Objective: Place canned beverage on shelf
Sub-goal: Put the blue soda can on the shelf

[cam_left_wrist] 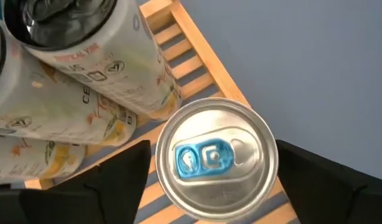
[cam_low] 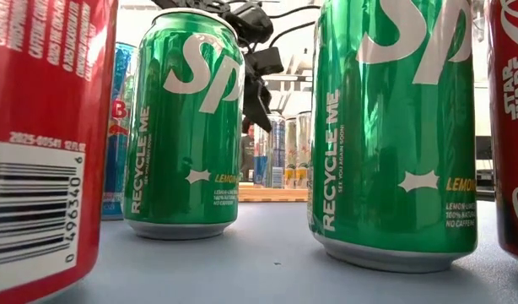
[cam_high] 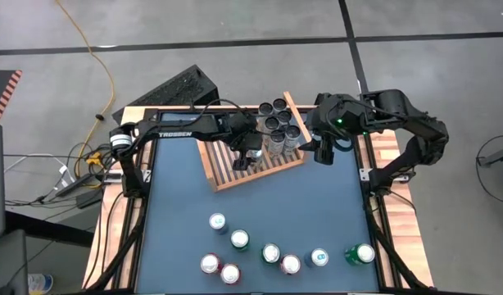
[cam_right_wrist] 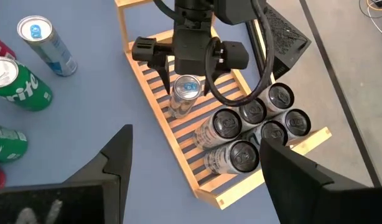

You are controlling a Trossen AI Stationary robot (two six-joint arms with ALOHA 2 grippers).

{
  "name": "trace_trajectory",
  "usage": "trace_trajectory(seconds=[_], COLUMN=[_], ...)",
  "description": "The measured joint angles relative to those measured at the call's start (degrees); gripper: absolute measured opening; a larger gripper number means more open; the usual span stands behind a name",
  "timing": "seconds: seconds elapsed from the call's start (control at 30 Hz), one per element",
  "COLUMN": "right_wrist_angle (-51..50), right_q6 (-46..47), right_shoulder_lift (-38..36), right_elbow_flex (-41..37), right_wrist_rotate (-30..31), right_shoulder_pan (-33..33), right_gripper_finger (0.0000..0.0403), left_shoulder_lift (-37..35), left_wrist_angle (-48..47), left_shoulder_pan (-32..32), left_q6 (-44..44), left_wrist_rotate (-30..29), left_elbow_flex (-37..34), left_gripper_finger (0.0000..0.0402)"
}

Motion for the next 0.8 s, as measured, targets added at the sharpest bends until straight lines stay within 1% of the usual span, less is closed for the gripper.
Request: trace_trajectory(seconds=[0.13, 0.23, 0.33, 0.53, 0.73, 0.8], right_wrist_angle=[-0.2, -0.2, -0.2, -0.2, -0.4, -0.8], right_q6=[0.0, 0.0, 0.0, 0.7, 1.9, 2.1], right_shoulder_lift=[0.0, 0.0, 0.0, 0.0, 0.0, 0.0], right_elbow_flex=[0.0, 0.0, 0.0, 0.0, 0.0, 0.0], right_wrist_rotate=[0.0, 0.0, 0.0, 0.0, 0.0, 0.0], right_shoulder_pan=[0.0, 0.0, 0.0, 0.0, 0.0, 0.0], right_gripper_finger=[0.026, 0.026, 0.026, 0.026, 0.026, 0.026], left_shoulder_lift=[0.1, 0.7, 0.7, 0.8, 0.7, 0.7], left_wrist_angle=[-1.4, -0.1, -0.1, 0.9, 1.3, 1.3], left_shoulder_pan=[0.0, -0.3, -0.4, -0.3, -0.1, -0.1], left_q6=[-0.7, -1.3, -1.5, -3.9, -13.9, -17.5], left_wrist_rotate=[0.0, 0.5, 0.9, 0.7, -2.8, -5.3], left_elbow_flex=[0.0, 0.0, 0.0, 0.0, 0.0, 0.0], left_gripper_finger=[0.0277, 0.0246, 0.0227, 0.0231, 0.0228, 0.0228])
